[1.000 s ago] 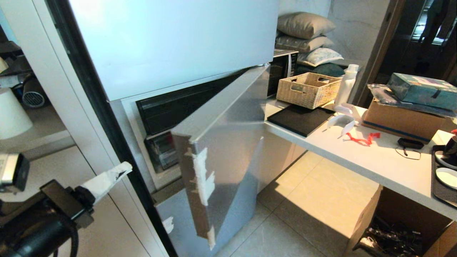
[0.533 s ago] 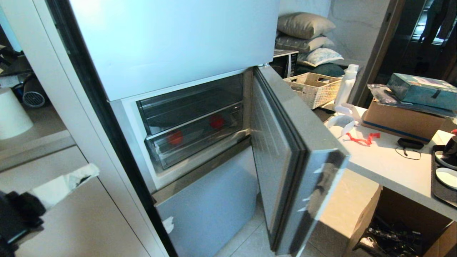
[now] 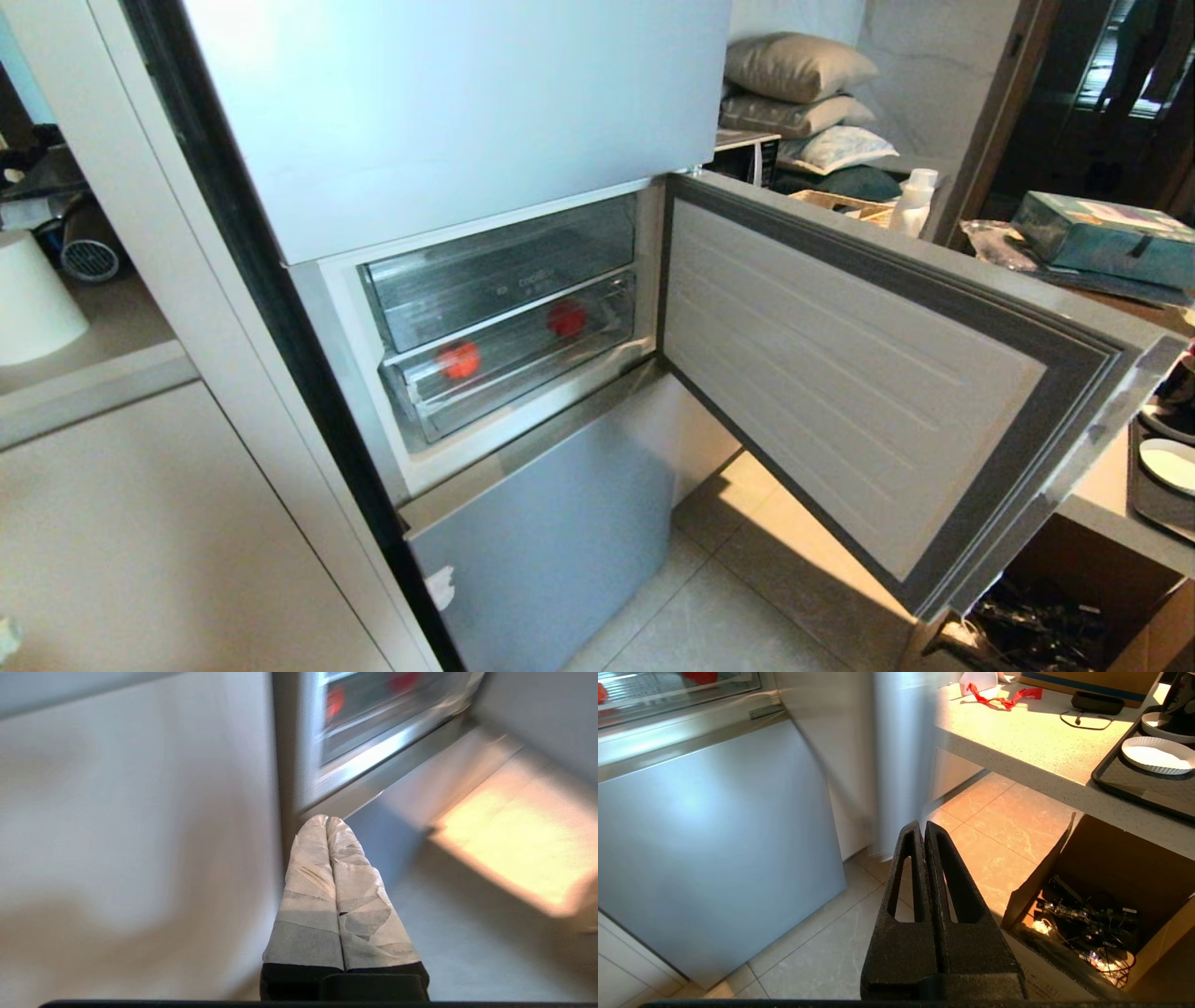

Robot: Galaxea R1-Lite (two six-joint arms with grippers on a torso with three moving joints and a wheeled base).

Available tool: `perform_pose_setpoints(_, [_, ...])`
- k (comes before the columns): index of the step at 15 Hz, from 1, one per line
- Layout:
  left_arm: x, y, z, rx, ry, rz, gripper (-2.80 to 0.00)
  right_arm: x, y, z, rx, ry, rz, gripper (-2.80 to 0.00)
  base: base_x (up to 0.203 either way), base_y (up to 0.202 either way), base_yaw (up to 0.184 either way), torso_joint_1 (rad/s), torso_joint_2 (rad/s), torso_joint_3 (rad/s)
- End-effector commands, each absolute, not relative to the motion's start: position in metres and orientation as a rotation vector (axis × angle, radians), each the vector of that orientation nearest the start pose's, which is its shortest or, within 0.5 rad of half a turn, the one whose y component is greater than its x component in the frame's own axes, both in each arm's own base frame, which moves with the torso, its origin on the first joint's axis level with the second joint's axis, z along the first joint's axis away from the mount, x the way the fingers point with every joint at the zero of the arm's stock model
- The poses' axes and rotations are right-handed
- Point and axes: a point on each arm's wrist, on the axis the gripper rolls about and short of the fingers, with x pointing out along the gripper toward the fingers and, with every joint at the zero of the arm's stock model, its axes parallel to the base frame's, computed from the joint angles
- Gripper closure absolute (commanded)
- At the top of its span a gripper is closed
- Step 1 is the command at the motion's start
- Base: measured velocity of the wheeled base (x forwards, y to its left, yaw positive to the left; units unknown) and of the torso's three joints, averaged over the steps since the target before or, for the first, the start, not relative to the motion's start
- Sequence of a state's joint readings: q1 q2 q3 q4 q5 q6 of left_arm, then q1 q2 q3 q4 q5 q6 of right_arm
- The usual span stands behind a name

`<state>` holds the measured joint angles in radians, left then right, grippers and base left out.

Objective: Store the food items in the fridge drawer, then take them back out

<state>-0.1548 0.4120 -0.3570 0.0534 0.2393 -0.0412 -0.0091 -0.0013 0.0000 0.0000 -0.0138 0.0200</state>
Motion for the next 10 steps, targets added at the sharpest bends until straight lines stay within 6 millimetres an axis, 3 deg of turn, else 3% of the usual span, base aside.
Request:
perform_pose_setpoints(1, [-0.011,0.005,0.125,0.070,0.116,0.114,0.00,-0.023,0.000,0.075,0.021,0.000,-0.023,0.00,0.000,0.000,0.000,0.000,0.00,0.000])
perform_pose_setpoints(2, [-0.015,0.003,0.105,0.111,0.127,0.055,0.00,-0.023,0.000,0.075,0.020,0.000,-0.023,0.00,0.000,0.000,0.000,0.000,0.00,0.000])
perform_pose_setpoints(5, [-0.025,-0.001,0.077,0.196,0.032,-0.066,0.00,-0.023,0.000,0.075,0.021,0.000,-0.025,0.00,0.000,0.000,0.000,0.000,0.00,0.000])
perform_pose_setpoints(10, [-0.023,0.000,0.076,0.025,-0.006,-0.002,0.00,-0.023,0.000,0.075,0.018,0.001,-0.024,0.00,0.000,0.000,0.000,0.000,0.00,0.000])
